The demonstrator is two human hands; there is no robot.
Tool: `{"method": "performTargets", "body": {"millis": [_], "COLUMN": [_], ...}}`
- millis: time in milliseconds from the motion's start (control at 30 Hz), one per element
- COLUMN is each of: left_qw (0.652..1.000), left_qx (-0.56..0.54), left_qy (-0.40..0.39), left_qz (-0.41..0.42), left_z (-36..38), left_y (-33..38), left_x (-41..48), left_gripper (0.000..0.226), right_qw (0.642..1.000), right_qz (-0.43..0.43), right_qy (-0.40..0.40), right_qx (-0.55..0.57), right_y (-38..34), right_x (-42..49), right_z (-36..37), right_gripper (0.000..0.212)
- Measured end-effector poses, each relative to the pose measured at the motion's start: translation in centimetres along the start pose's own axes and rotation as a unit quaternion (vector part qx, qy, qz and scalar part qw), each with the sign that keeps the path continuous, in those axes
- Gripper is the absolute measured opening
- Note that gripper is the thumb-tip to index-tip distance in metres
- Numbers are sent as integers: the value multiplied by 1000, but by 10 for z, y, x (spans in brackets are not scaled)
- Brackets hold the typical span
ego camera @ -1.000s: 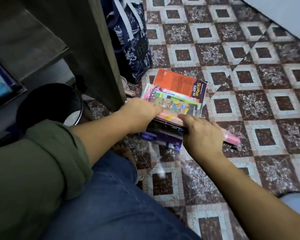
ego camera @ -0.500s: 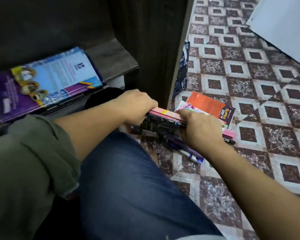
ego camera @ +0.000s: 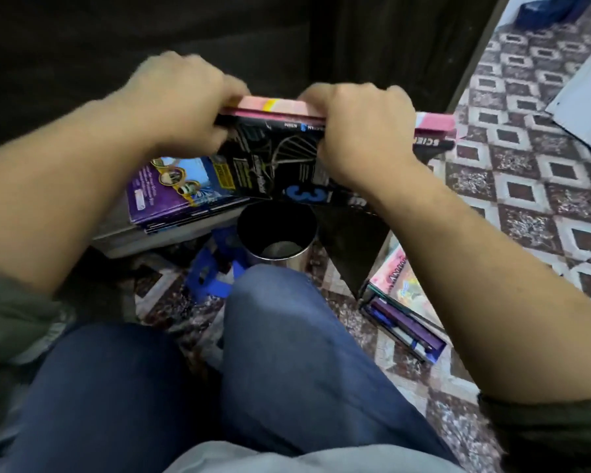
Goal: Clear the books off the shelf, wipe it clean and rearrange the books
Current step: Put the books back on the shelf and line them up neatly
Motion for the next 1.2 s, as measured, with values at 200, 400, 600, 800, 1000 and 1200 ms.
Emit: {"method": "performTargets", "body": {"millis": [200, 400, 600, 800, 1000, 1200], "left_qw": [988, 970, 974, 975, 967, 939], "left_qx": [54, 57, 4, -27, -78, -122], "left_qy": [92, 89, -79, -88, -72, -93], "left_qz": [-113, -221, -212, -204, -230, -309], "left_z": [-2, 74, 174, 220, 234, 233], "left_y": [-41, -50, -47, -53, -80, -73], "left_x": [-19, -48, -75, -71, -59, -52], "left_gripper": [36, 38, 39, 58, 73, 86], "right_qw": [992, 977, 952, 944, 947, 957], "right_qz": [-52, -146, -163, -177, -146, -104], "right_qy": [111, 153, -229, -239, -224, -193], "right_qx": [15, 34, 121, 143, 179, 188], "right_y": [-35, -68, -81, -77, -81, -84], "right_x": [48, 71, 63, 65, 78, 74], "right_z": [12, 87, 194, 238, 260, 267], "right_gripper": [40, 33, 47, 69, 94, 94]}}
Point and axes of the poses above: each hand's wrist, its own x-axis towards the middle knuckle, its own z-axis out of the palm, y = z × x, the point moved 3 cm from there along x, towards the middle knuckle, and after that the axes turned 3 degrees about x, right-handed, at the moved point
